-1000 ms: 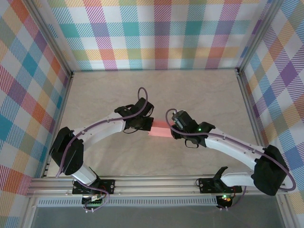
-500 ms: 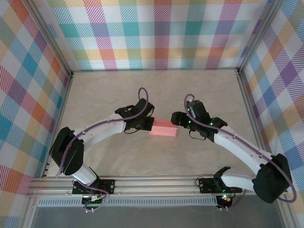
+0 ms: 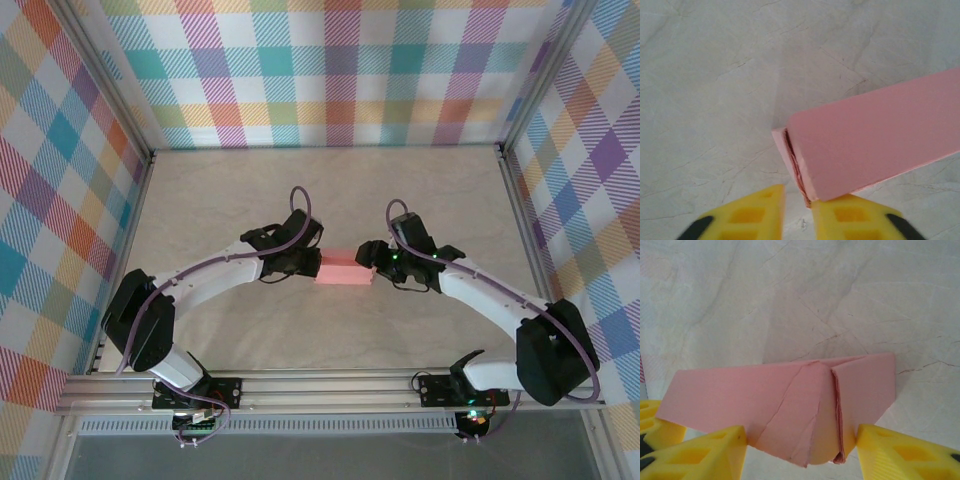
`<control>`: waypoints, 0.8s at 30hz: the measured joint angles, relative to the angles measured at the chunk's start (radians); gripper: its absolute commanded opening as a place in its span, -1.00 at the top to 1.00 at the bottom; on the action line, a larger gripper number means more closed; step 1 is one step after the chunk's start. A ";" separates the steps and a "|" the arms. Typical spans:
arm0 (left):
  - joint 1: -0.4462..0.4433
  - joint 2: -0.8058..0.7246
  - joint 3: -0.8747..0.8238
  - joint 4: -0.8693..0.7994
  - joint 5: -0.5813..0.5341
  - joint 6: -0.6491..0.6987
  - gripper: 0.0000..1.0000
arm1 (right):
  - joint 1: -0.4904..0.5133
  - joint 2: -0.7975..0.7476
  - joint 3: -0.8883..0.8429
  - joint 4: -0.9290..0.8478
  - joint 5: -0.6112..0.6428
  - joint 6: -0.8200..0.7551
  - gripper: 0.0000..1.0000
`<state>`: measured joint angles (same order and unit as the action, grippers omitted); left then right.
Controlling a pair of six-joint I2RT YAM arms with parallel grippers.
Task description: Fold the paper box
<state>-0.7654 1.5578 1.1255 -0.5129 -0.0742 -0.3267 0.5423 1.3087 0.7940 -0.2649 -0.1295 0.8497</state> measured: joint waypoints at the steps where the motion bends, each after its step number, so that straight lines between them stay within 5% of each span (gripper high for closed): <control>1: 0.001 -0.005 -0.006 -0.002 -0.005 0.002 0.11 | -0.001 0.000 -0.002 0.004 0.000 0.000 -0.08; 4: 0.002 -0.025 -0.024 -0.006 -0.001 0.011 -0.29 | -0.009 0.003 -0.003 0.012 0.000 0.001 -0.03; 6: 0.000 -0.048 -0.042 -0.005 0.025 0.028 -0.84 | -0.009 0.009 -0.003 0.019 0.000 0.003 -0.01; 8: -0.003 -0.090 -0.070 0.006 0.059 0.036 -1.00 | -0.009 0.014 -0.004 0.025 -0.003 0.003 0.00; 14: 0.013 -0.204 -0.113 0.094 0.157 -0.010 -1.00 | -0.009 0.018 -0.008 0.040 -0.004 0.003 0.02; 17: 0.049 -0.193 -0.113 0.149 0.202 -0.115 -0.62 | -0.009 0.018 -0.008 0.040 -0.004 0.003 0.02; 24: 0.125 -0.056 -0.108 0.180 0.241 -0.289 -0.08 | -0.009 0.018 -0.009 0.041 -0.008 0.003 0.02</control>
<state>-0.6407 1.5017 1.0180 -0.3332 0.1669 -0.6159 0.5331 1.3270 0.7849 -0.2241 -0.1371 0.8528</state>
